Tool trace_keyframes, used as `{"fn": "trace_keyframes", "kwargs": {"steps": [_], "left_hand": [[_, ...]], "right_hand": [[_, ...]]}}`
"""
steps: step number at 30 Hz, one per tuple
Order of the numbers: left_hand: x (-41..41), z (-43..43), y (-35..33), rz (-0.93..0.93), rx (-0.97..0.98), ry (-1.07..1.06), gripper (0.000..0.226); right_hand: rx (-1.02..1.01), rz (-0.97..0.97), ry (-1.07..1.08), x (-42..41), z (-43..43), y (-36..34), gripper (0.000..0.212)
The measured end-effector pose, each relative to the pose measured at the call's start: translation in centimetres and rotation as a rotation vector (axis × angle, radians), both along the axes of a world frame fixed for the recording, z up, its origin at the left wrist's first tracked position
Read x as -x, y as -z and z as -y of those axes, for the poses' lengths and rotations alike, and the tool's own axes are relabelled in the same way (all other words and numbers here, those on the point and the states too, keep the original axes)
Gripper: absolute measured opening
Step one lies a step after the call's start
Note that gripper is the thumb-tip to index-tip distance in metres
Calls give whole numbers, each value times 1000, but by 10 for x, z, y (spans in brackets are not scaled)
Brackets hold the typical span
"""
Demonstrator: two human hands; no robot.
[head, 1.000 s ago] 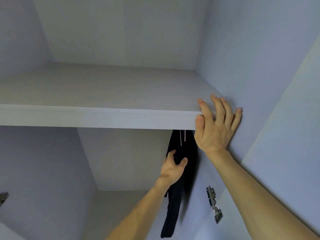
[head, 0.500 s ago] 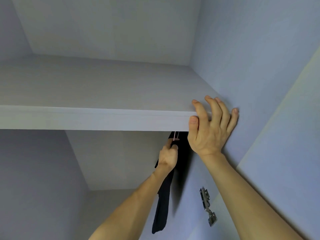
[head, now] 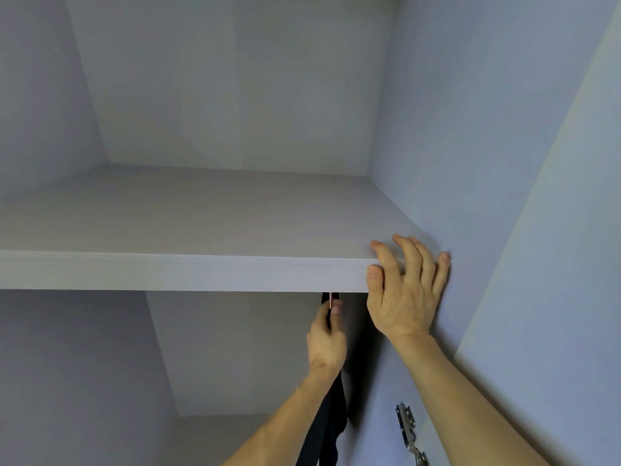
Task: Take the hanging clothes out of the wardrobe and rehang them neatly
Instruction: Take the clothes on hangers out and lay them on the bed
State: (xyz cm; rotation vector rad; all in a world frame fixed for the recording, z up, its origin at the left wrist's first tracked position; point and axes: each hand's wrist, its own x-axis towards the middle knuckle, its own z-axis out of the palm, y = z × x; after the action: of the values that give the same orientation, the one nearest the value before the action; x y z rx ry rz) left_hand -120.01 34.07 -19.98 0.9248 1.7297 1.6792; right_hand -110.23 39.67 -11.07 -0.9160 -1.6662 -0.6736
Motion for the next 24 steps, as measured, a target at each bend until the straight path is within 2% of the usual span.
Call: {"fn": "trace_keyframes", "kwargs": {"steps": [8,11,14,16,18,21,24], "left_hand": [[0,53,9,-72,-27,-52,25],[19,81,21,-78,17,-34,26],[43,119,30,-90,88,-4,26],[58,151,39,-91,154,3,26],[70,189,51,-99,227,10,27],[86,255,68,-121,334,6,28],[91,326,82,-115,426,-27,28]], "right_hand": [[157,46,-10,-3,18,-6,43],[206,-70,-34,4,31,-1,43],[293,-197,-166,16,62,32,59],[450,-217,-302,27,91,72,66],[686,-202,-452,40,122,118,63],[991,-87,-630,64,170,168,62],[1167,76,-776,92,219,185,64]]}}
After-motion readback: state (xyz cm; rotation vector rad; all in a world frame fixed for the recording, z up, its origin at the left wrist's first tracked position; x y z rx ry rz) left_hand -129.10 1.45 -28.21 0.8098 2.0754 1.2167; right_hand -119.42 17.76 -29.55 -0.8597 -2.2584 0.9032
